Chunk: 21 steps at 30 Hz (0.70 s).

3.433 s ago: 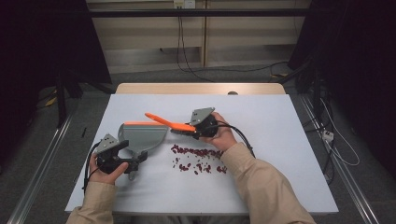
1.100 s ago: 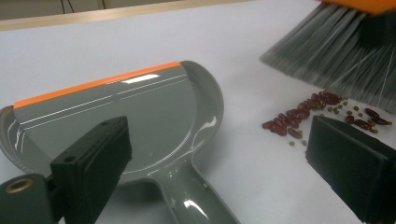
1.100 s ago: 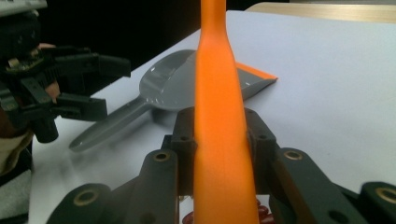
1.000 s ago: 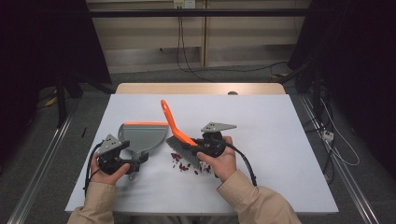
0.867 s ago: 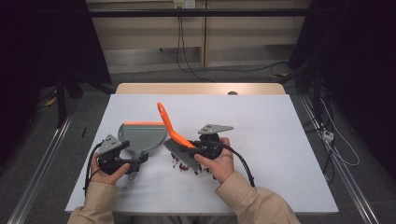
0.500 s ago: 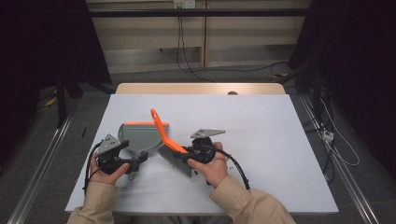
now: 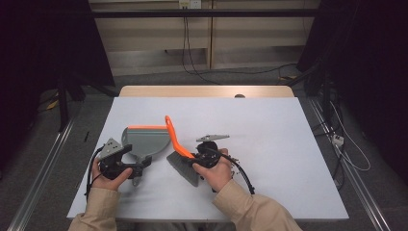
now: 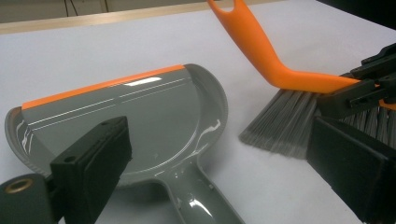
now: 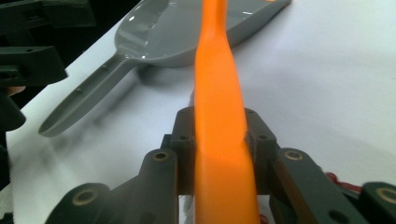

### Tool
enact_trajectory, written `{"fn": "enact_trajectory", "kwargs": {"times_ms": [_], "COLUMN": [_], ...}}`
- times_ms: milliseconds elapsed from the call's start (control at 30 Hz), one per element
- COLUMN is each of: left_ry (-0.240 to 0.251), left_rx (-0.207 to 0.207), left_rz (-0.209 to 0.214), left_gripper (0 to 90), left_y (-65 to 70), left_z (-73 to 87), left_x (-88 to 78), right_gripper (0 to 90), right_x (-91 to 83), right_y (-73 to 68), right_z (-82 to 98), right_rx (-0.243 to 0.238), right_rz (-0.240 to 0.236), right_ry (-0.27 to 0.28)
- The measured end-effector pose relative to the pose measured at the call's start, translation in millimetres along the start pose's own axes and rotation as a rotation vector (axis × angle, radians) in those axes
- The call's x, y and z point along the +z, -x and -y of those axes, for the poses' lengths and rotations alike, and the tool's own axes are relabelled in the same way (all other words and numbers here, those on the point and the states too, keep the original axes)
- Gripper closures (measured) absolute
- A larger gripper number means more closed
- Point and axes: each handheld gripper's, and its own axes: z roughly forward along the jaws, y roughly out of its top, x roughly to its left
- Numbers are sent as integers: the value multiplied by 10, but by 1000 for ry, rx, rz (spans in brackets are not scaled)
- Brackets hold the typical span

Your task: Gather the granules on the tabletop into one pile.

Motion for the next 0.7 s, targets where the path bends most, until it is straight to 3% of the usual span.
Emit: {"fn": "enact_trajectory", "kwargs": {"times_ms": [300,700], "left_ry": [-1,-3], "left_rx": [5,6], "left_rz": [3,0], "left_gripper": [67,68], "left_y": [17,27], "left_z": [0,-1], "left_x": [11,12], "right_gripper": [705,703], "right_x": [-120,-260], "right_y": [91,198], "right_z": [62,111], "right_rx": [41,54], "right_rz": [36,67], "right_ry": [12,19]}}
